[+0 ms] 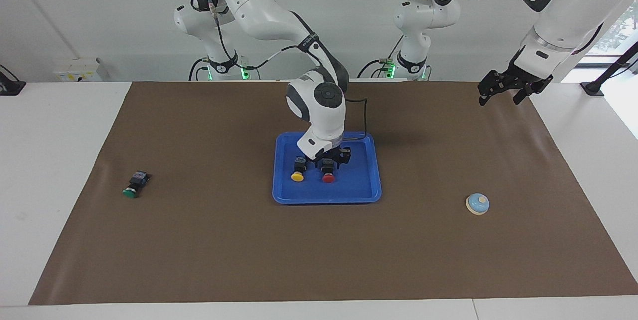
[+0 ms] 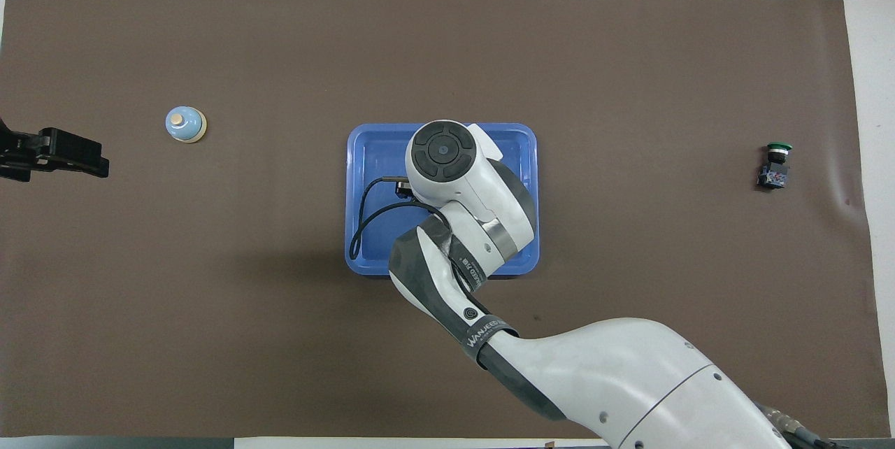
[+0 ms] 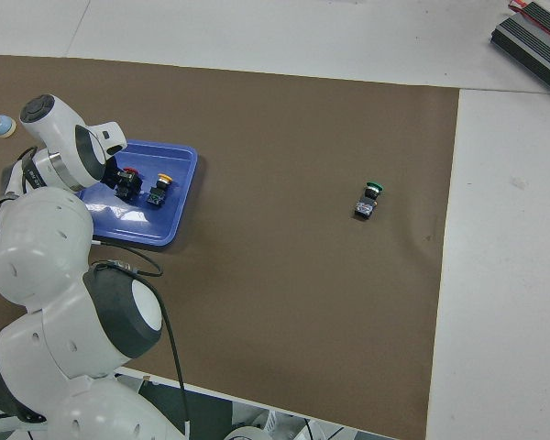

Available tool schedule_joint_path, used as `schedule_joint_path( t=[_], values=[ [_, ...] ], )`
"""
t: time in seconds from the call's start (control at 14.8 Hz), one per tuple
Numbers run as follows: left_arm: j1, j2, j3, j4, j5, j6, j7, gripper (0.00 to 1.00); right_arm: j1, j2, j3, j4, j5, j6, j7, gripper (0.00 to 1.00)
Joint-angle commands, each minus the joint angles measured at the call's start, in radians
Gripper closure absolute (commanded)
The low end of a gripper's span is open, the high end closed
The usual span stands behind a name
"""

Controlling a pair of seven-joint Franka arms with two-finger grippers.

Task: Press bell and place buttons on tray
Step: 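Carry the red button into the tray beside the yellow one, then move the right gripper to the green button and grasp it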

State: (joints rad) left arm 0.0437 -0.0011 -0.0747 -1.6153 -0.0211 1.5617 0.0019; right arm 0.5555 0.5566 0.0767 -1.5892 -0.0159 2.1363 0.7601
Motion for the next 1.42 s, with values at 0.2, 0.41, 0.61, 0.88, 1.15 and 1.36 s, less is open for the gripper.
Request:
schedule_joint_path(
  t=[0.2, 0.41, 0.61, 0.88, 1.15, 1.36],
  values=[
    [0.001, -0.002, 0.003, 0.005, -0.008, -0.008, -0.007, 0.0, -0.133, -0.168, -0.04, 0.018, 0.002, -0.186, -0.04, 0.0],
    [0.001, -0.002, 0.003, 0.005, -0.008, -0.008, -0.007, 0.0, -0.273, -0.231, -0.041, 0.012, -0.001, -0.236, -0.148, 0.0],
    [0.001, -0.002, 0.003, 0.005, -0.008, -0.008, -0.008, 0.0, -0.443, -0.248, -0.043, 0.012, -0.018, -0.259, -0.338, 0.0],
    [0.001, -0.002, 0.003, 0.005, -0.008, -0.008, -0.007, 0.0, -0.659, -0.263, -0.043, -0.047, -0.038, -0.231, -0.627, 0.0],
    [0.001, -0.002, 0.003, 0.005, -0.008, -0.008, -0.007, 0.0, -0.81, -0.316, -0.043, -0.262, -0.056, -0.006, -0.743, 0.0],
    [0.001, -0.002, 0.003, 0.005, -0.008, -0.008, -0.007, 0.0, -0.845, -0.313, -0.043, -0.376, -0.056, 0.155, -0.748, 0.0]
  ],
)
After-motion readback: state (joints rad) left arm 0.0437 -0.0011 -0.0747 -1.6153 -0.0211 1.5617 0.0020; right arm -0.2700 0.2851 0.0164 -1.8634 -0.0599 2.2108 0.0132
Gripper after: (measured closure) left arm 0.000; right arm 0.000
